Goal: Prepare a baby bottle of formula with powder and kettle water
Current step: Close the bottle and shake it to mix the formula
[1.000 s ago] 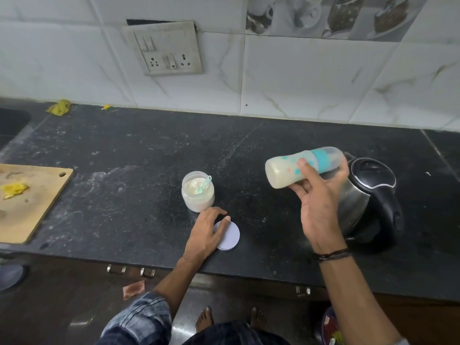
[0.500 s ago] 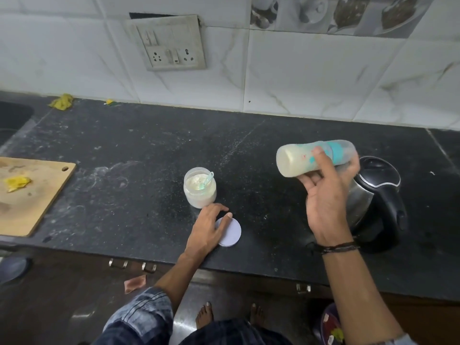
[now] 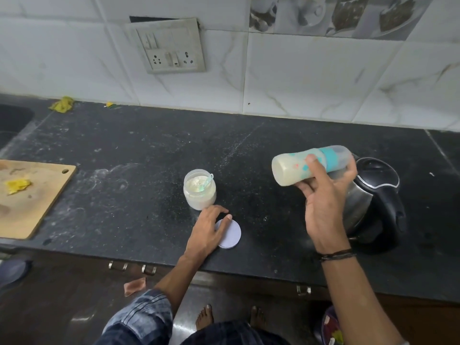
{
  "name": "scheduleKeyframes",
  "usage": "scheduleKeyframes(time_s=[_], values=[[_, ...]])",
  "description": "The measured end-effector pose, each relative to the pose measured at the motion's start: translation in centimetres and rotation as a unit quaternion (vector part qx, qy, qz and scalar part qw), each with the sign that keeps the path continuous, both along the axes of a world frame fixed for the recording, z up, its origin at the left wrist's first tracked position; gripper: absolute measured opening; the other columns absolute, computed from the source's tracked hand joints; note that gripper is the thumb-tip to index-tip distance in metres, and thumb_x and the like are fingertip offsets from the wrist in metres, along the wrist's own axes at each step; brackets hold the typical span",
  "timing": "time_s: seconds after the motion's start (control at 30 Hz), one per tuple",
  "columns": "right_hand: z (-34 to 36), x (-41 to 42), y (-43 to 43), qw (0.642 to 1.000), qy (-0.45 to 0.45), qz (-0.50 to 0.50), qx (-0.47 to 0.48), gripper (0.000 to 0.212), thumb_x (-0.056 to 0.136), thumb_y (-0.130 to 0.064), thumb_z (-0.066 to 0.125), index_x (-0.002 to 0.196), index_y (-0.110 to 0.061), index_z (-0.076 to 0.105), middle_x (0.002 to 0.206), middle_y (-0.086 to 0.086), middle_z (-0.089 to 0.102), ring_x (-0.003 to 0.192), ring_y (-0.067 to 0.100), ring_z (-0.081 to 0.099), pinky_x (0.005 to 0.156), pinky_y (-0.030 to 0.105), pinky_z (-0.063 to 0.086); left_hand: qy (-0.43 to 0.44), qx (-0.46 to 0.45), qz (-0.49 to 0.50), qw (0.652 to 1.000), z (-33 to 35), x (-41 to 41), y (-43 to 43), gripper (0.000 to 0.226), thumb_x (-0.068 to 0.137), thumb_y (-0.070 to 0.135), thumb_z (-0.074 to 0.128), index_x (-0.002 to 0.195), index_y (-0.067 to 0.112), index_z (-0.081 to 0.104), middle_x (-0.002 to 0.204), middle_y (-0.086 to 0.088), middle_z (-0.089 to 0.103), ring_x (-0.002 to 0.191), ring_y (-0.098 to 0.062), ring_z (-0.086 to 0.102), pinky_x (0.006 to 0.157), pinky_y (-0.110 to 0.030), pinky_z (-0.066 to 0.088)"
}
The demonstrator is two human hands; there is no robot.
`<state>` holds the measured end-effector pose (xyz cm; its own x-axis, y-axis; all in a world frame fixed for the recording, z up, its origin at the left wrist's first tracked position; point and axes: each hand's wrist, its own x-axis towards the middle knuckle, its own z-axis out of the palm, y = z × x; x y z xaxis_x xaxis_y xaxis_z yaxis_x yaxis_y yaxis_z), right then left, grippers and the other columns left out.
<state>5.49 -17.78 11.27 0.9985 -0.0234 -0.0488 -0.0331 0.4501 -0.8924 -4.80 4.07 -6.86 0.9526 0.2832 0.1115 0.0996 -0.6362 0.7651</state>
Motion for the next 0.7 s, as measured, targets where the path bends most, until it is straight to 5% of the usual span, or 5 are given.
scheduleKeyframes(time_s=[0.13, 0.27, 0.37, 0.53, 0.7], values=[[-0.14, -0.23, -0.07, 0.994, -0.012, 0.077, -0.082, 0.085, 0.073, -0.02, 0.09, 0.141, -0.041, 0.042, 0.111, -0.003, 0.078, 0.107, 0.023, 0.076, 0.071, 0.034, 0.063, -0.006, 0.003, -0.005, 1.0, -0.17, -0.09, 0.12, 0.034, 0.101, 0.056, 0.047, 0.114, 0.029, 0.064, 0.117, 0.016, 0.06, 0.114, -0.002, 0.051, 0.1, -0.027, 0.042], [0.21, 0.07, 0.24, 1.0, 0.006, -0.009, -0.012, 0.094, 0.071, -0.025, 0.091, 0.147, -0.029, 0.036, 0.121, -0.002, 0.072, 0.115, 0.026, 0.073, 0.072, 0.034, 0.063, -0.004, 0.0, -0.001, 1.0, -0.01, 0.0, -0.05, 0.032, 0.101, 0.054, 0.049, 0.113, 0.029, 0.064, 0.116, 0.017, 0.059, 0.115, -0.002, 0.051, 0.1, -0.026, 0.042], [0.06, 0.04, 0.28, 0.994, -0.004, 0.069, -0.08, 0.089, 0.073, -0.019, 0.09, 0.145, -0.035, 0.04, 0.129, 0.009, 0.069, 0.112, 0.026, 0.074, 0.071, 0.034, 0.063, -0.004, 0.001, -0.005, 1.0, -0.1, -0.14, 0.08, 0.031, 0.101, 0.054, 0.049, 0.114, 0.03, 0.064, 0.116, 0.017, 0.059, 0.115, -0.002, 0.052, 0.1, -0.027, 0.042], [0.4, 0.63, -0.09, 1.0, -0.004, -0.013, -0.015, 0.097, 0.071, -0.028, 0.091, 0.149, -0.032, 0.034, 0.133, 0.006, 0.066, 0.119, 0.027, 0.071, 0.075, 0.034, 0.063, -0.001, -0.001, -0.004, 1.0, 0.01, 0.0, -0.01, 0.029, 0.102, 0.051, 0.051, 0.114, 0.029, 0.064, 0.116, 0.016, 0.06, 0.114, -0.003, 0.052, 0.1, -0.028, 0.044], [0.29, 0.26, -0.36, 0.997, -0.019, 0.037, -0.072, 0.094, 0.071, -0.025, 0.092, 0.147, -0.039, 0.039, 0.122, -0.004, 0.074, 0.114, 0.023, 0.074, 0.077, 0.037, 0.064, 0.001, -0.002, -0.007, 1.0, 0.02, -0.04, 0.09, 0.032, 0.101, 0.055, 0.048, 0.114, 0.03, 0.064, 0.116, 0.016, 0.059, 0.114, -0.003, 0.052, 0.1, -0.027, 0.043]])
